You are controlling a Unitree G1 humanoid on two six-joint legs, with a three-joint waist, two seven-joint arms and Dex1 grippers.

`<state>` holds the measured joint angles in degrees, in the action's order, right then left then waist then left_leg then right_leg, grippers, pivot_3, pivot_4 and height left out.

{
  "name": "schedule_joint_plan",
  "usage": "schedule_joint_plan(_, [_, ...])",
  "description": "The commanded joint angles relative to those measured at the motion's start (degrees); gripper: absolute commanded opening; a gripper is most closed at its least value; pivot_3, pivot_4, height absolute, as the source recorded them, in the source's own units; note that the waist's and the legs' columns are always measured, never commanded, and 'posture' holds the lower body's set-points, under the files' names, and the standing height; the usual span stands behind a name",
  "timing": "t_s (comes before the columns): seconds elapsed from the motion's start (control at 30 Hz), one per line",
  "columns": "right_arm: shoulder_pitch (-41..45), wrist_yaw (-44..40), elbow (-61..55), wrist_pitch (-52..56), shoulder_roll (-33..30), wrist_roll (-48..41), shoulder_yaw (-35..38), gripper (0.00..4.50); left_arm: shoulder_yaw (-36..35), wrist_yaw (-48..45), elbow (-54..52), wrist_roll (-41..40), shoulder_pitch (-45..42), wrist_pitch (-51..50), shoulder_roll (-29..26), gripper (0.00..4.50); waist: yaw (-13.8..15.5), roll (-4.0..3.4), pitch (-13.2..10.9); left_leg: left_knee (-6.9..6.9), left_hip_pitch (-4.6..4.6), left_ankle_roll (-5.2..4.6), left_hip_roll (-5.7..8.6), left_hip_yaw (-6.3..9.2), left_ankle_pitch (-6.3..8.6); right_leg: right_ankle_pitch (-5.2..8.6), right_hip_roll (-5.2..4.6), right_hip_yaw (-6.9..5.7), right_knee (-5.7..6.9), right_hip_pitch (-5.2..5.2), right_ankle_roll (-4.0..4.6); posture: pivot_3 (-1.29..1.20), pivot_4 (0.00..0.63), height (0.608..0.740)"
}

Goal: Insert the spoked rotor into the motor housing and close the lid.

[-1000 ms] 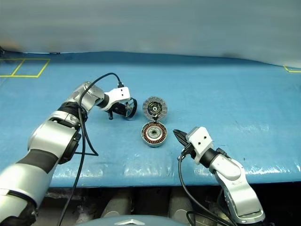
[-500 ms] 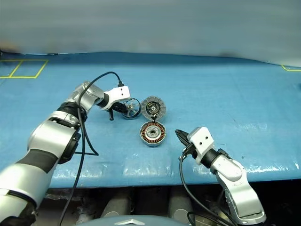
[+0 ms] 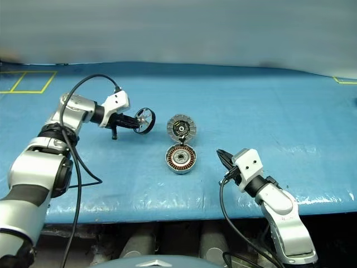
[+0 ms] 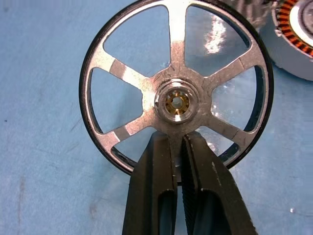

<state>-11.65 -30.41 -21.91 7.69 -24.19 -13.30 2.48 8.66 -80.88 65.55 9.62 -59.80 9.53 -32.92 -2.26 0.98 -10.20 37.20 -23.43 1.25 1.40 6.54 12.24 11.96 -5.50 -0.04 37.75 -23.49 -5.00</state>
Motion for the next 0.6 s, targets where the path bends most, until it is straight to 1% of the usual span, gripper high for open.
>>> schedule_joint_plan(0.03, [0.5,-2.8,3.5,-6.5,1.1,-1.9,1.1,0.0,-1.2,-4.5,-7.2,-3.5,3.3,-0.5,-2.0,0.04,0.0,0.0,0.0,0.0,-0.01,0.0,0.0,0.0,0.0,0.0,0.0,0.0,0.03,-0.01,0.01,0.0,0.15,0.74])
schedule_joint_plan(0.13, [1.8,-4.5,7.8,-10.8,1.0,0.0,-0.1,0.0,-1.6,-6.8,-13.9,-6.0,6.7,-3.0,-2.6,0.04,0.1,0.0,0.0,0.05,-0.02,0.0,-0.01,0.0,-0.01,0.0,0.0,0.01,0.04,0.0,0.01,0.0,0.15,0.74])
schedule_joint_plan(0.23, [3.6,-6.5,11.5,-13.3,1.1,0.6,-1.7,0.0,-1.9,-7.3,-20.6,-8.9,8.8,-5.9,-1.8,0.04,0.4,0.0,0.0,0.11,-0.02,-0.01,-0.01,0.0,-0.02,-0.01,0.0,0.01,0.05,0.03,0.02,0.0,0.15,0.74])
schedule_joint_plan(0.37, [4.6,-10.4,14.4,-15.7,1.6,-1.4,-3.2,0.0,-1.1,-7.8,-27.5,-11.5,9.8,-9.5,-0.7,0.04,0.3,0.0,0.0,0.09,0.0,-0.02,-0.01,0.01,-0.02,-0.02,0.01,0.01,0.05,0.04,0.03,0.0,0.15,0.74])
schedule_joint_plan(0.47, [5.0,-12.7,16.5,-18.5,1.8,-2.1,-3.5,0.0,0.2,-8.2,-30.1,-12.2,9.6,-10.6,0.2,0.04,0.2,0.0,0.0,0.07,-0.01,-0.02,-0.01,0.01,-0.03,-0.02,0.01,0.02,0.03,0.03,0.04,0.0,0.15,0.74])
schedule_joint_plan(0.6, [5.7,-14.9,20.3,-21.6,2.5,-2.6,-4.0,0.0,2.2,-9.7,-30.0,-12.1,8.4,-11.3,2.1,0.04,0.1,0.0,0.0,0.07,0.09,-0.02,-0.01,-0.02,-0.03,-0.01,0.02,0.04,0.06,0.09,0.03,0.0,0.15,0.74])
